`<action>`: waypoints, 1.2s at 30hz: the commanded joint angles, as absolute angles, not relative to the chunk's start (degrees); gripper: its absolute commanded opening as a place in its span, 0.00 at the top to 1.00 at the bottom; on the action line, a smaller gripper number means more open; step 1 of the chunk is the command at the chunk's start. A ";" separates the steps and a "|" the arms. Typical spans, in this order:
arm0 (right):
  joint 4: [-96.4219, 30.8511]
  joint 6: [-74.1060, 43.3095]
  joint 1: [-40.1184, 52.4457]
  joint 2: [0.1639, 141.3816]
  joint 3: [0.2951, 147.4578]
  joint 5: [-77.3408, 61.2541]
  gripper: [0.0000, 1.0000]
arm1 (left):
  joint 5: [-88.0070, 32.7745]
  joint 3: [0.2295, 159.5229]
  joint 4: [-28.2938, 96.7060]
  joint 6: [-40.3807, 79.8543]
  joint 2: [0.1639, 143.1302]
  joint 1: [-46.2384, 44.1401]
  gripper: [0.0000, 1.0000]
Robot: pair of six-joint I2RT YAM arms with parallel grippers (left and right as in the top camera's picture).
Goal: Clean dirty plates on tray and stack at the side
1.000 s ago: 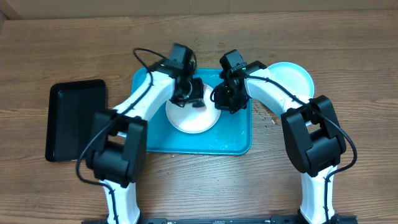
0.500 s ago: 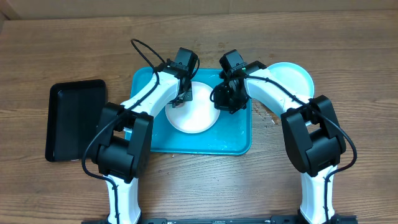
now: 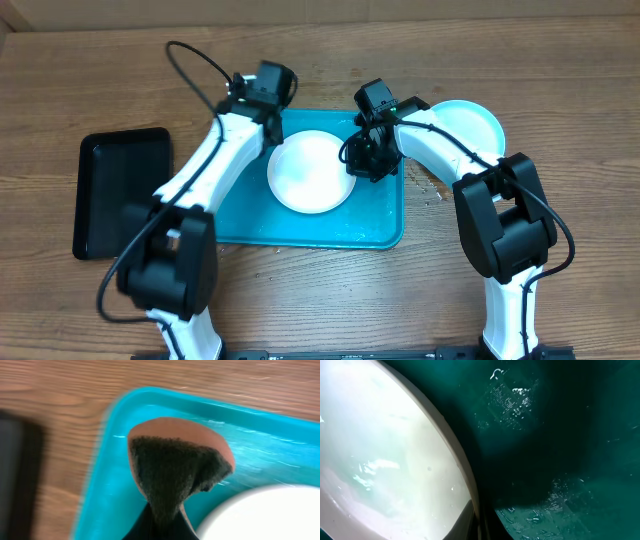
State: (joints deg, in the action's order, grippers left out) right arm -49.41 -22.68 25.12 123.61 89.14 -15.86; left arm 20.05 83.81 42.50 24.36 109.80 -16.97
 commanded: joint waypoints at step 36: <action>-56.34 -15.11 33.43 115.52 103.07 18.35 0.96 | 4.45 91.42 57.45 30.41 104.40 2.26 0.96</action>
State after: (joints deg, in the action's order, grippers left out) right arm -56.29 -18.48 28.40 121.49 99.02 1.78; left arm 8.64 92.38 54.24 29.41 103.79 -4.38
